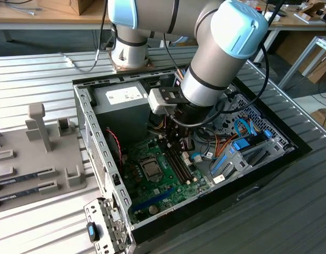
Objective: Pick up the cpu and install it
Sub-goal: 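Install the first cpu locking lever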
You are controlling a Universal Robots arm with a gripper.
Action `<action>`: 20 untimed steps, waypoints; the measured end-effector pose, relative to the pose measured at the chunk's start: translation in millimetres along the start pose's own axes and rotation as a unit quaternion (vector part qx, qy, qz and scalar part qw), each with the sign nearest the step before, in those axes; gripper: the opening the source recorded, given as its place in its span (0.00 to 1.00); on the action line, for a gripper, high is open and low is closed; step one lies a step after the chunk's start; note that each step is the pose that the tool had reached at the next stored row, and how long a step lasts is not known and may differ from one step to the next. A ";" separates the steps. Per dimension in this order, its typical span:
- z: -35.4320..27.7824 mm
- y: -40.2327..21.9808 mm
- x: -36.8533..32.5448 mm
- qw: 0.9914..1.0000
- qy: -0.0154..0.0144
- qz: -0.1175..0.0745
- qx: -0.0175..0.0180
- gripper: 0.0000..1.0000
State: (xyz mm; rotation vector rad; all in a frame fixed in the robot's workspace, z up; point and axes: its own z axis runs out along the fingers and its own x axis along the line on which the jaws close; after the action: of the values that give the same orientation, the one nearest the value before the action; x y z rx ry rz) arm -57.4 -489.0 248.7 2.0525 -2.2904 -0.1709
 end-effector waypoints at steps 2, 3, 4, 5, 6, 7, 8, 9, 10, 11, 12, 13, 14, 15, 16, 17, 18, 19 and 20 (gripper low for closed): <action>0.3 2.9 0.3 1.000 0.000 0.000 0.000 0.11; 0.8 7.1 0.8 1.000 0.000 0.000 0.000 0.11; 1.0 8.3 0.9 1.000 0.000 0.000 0.001 0.11; 1.1 9.5 1.0 1.000 0.000 -0.001 0.001 0.11; 1.3 10.9 1.3 1.000 0.001 -0.004 0.001 0.11; 1.4 11.3 2.6 1.000 0.001 -0.007 0.001 0.11; 1.2 11.2 4.1 1.000 0.002 -0.011 0.000 0.11; 1.3 10.9 4.2 1.000 0.003 -0.019 0.000 0.11; 1.3 10.5 4.2 1.000 0.004 -0.027 0.000 0.11; 1.3 10.4 4.2 1.000 0.004 -0.030 0.000 0.11; 1.2 10.2 4.3 0.999 0.005 -0.033 0.000 0.11; 1.2 10.1 5.0 0.999 0.005 -0.033 0.000 0.11; 1.3 10.1 5.0 0.999 0.004 -0.033 0.000 0.11; 1.2 10.0 5.0 0.999 0.005 -0.033 0.000 0.11; 1.3 10.0 5.3 0.999 0.005 -0.033 0.000 0.11; 1.8 9.8 6.1 0.999 0.005 -0.034 0.000 0.11; 2.3 9.6 7.5 0.999 0.005 -0.034 0.000 0.11; 2.7 9.4 8.9 0.999 0.005 -0.034 0.000 0.11; 3.0 9.1 10.0 0.999 0.005 -0.034 0.000 0.11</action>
State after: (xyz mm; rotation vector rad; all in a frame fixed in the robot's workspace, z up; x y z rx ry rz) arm -67.9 -497.8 246.5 2.1273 -2.2169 -0.1646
